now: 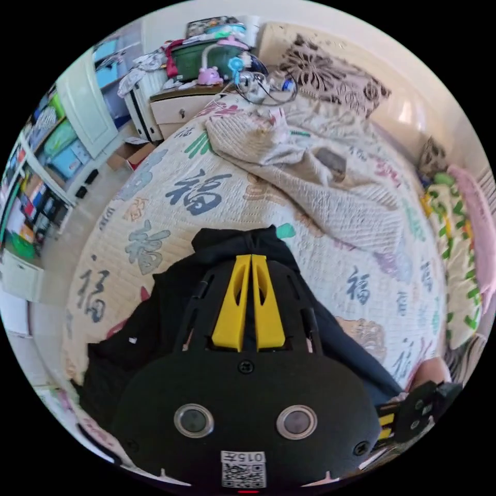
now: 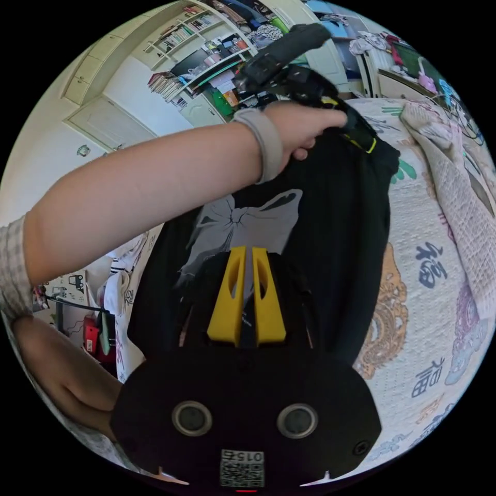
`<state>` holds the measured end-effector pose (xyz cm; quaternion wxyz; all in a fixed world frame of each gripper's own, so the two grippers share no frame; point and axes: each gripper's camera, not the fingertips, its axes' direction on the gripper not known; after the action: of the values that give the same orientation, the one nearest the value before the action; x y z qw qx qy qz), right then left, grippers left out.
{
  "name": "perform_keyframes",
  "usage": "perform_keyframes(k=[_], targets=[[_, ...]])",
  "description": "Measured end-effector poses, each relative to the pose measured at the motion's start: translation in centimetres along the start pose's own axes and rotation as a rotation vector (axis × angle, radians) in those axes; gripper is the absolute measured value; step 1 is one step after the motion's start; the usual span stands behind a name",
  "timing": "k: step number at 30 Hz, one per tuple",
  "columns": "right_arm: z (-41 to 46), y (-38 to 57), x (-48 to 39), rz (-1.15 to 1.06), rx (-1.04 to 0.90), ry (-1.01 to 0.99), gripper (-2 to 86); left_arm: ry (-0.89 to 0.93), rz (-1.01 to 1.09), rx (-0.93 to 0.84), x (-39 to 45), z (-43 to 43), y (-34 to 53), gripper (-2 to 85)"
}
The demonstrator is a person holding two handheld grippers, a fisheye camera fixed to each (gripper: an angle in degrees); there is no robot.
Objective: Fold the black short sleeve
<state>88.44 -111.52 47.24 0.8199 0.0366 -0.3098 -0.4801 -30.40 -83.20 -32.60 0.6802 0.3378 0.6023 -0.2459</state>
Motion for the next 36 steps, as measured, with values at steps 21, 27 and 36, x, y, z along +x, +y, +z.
perform_keyframes(k=[21, 27, 36], targets=[[0.7, -8.4, 12.7, 0.319, 0.053, -0.087, 6.8, 0.183, -0.124, 0.173, -11.2, -3.4, 2.7, 10.4], [-1.0, -8.1, 11.0, 0.250, 0.201, 0.015, 2.2, 0.081, -0.020, -0.112, -11.4, 1.8, -3.5, 0.9], [-7.8, -3.2, 11.0, 0.344, 0.573, 0.270, 1.8, 0.298, 0.187, 0.252, -6.5, -3.6, -8.5, -0.3]])
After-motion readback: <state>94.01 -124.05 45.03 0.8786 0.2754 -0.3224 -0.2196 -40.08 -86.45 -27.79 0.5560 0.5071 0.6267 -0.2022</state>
